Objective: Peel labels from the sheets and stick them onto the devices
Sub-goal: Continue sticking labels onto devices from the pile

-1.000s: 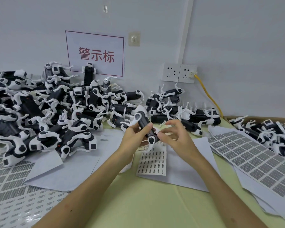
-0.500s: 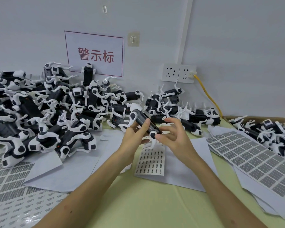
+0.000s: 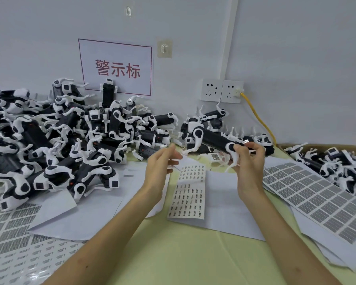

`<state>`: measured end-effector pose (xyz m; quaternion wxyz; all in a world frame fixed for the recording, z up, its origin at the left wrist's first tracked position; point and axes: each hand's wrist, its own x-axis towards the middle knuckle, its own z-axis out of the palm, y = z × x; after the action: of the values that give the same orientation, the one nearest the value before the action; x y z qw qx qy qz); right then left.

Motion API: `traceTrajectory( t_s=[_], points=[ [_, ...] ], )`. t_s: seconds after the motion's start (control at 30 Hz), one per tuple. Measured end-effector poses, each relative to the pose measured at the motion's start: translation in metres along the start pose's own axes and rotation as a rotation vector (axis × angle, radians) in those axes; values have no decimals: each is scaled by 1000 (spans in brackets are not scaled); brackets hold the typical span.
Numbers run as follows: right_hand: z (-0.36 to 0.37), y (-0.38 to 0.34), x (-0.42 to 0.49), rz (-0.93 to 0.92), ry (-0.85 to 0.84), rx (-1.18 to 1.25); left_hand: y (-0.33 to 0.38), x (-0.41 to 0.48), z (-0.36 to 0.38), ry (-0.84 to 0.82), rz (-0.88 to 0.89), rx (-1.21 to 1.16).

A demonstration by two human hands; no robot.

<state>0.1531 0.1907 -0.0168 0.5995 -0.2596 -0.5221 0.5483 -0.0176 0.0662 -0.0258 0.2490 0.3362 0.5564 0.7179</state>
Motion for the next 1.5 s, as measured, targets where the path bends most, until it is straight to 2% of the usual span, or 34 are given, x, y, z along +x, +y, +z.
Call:
traceTrajectory(
  t_s=[0.13,0.27,0.37,0.5,0.63,0.8,0.9,1.0,1.13,1.5],
  points=[
    [2,-1,0,54,-47,30,4,3,-3,19,-77,-67],
    [7,0,-11,-43,-227,-35,4,-2,3,-223,-164,21],
    [10,5,-16,-79,-306,-103,1,-8,10,-440,-143,76],
    [10,5,-15,-62,-299,-101,0,-13,10,-510,-67,130],
    [10,5,-14,-57,-276,-109,0,-14,10,-470,-43,167],
    [8,1,-11,-140,-165,-174,0,-11,10,-336,-89,103],
    [5,-5,-11,-180,-94,-109,-2,-8,9,-237,-92,56],
    [5,-9,-13,-89,-215,-48,-3,-6,8,-179,-84,22],
    [11,-5,-21,-11,-440,-173,-5,-6,9,-143,-70,13],
    [17,-2,-29,-13,-532,-288,-9,-11,12,-190,38,124]
  ],
)
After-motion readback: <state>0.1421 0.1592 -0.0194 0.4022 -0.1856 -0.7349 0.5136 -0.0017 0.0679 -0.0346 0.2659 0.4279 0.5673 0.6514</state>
